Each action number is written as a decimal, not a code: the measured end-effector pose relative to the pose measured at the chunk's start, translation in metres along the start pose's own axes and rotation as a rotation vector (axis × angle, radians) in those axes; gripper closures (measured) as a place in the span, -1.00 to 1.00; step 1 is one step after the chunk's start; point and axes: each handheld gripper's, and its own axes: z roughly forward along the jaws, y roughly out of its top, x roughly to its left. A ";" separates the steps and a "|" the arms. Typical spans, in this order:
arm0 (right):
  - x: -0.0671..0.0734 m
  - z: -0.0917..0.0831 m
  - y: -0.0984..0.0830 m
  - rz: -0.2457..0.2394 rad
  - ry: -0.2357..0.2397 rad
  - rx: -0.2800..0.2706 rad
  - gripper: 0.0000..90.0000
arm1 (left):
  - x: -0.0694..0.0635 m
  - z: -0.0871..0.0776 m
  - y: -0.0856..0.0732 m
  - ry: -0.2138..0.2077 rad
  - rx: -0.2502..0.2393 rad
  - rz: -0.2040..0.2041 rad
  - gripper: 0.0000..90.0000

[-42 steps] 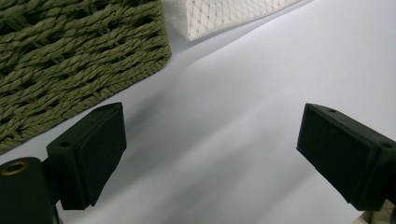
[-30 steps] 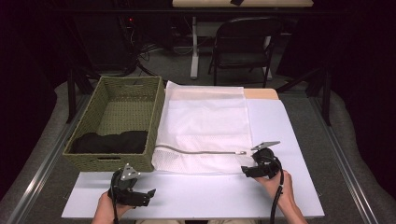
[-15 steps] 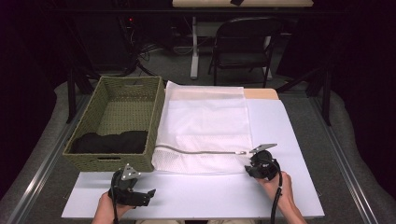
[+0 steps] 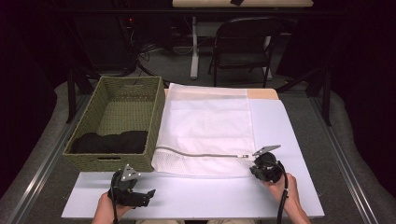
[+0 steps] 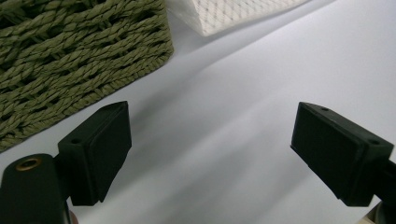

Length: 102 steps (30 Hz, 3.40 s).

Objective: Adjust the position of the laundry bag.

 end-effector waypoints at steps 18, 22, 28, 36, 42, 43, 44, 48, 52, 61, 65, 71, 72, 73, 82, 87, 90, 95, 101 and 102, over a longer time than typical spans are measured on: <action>-0.011 -0.014 -0.015 0.003 -0.001 0.063 0.91 | -0.017 0.002 0.005 0.028 0.000 0.009 -0.39; -0.015 -0.015 -0.018 0.020 0.005 0.076 0.91 | -0.019 0.006 0.009 0.040 -0.001 0.015 -0.32; -0.017 -0.015 -0.019 0.018 0.004 0.067 0.91 | -0.026 0.021 0.018 0.045 0.021 -0.007 -0.05; -0.018 -0.015 -0.019 0.017 0.010 0.063 0.89 | -0.024 0.032 0.023 0.060 0.008 -0.018 0.30; -0.017 -0.015 -0.018 0.010 0.008 0.070 0.88 | -0.022 0.039 0.024 0.043 0.027 -0.032 0.54; -0.017 -0.015 -0.018 0.012 0.007 0.070 0.88 | -0.021 0.040 0.024 0.042 0.023 -0.036 0.57; -0.017 -0.015 -0.018 0.014 0.008 0.070 0.88 | -0.021 0.040 0.025 0.043 0.027 -0.036 0.61; -0.017 -0.014 -0.017 0.007 0.008 0.070 0.88 | -0.021 0.041 0.025 0.048 0.019 -0.012 0.83; -0.017 -0.014 -0.017 0.007 0.012 0.067 0.88 | -0.021 0.041 0.024 0.032 0.016 0.002 0.98; -0.016 -0.014 -0.017 -0.003 0.014 0.072 0.88 | -0.014 0.032 0.021 -0.023 0.029 0.022 0.99; -0.013 -0.016 -0.017 -0.008 0.036 0.074 0.88 | -0.012 0.025 0.019 -0.029 0.031 0.021 0.99; -0.005 -0.017 -0.016 -0.021 0.058 0.100 0.88 | -0.011 0.014 0.010 -0.040 0.065 0.044 0.99; -0.002 -0.018 -0.017 -0.010 0.064 0.104 0.87 | -0.009 0.014 0.008 -0.044 0.071 0.036 0.99; 0.001 -0.018 -0.018 -0.015 0.072 0.105 0.87 | -0.008 0.014 0.006 -0.048 0.072 0.031 0.99; 0.011 -0.021 -0.020 -0.059 0.068 0.104 0.87 | -0.007 0.006 0.002 -0.067 0.086 0.053 0.99; 0.012 -0.027 -0.023 -0.043 0.082 0.096 0.87 | -0.006 0.003 0.000 -0.071 0.085 0.052 0.99; 0.016 -0.028 -0.027 -0.049 0.092 0.088 0.87 | -0.006 0.001 -0.002 -0.081 0.089 0.053 0.99; 0.019 -0.030 -0.030 -0.050 0.093 0.094 0.87 | -0.007 0.000 -0.006 -0.086 0.095 0.060 0.99; 0.018 -0.031 -0.033 -0.056 0.099 0.099 0.87 | -0.009 0.000 -0.008 -0.096 0.094 0.056 0.98; 0.018 -0.032 -0.033 -0.059 0.092 0.102 0.87 | -0.010 -0.001 -0.008 -0.096 0.093 0.062 0.98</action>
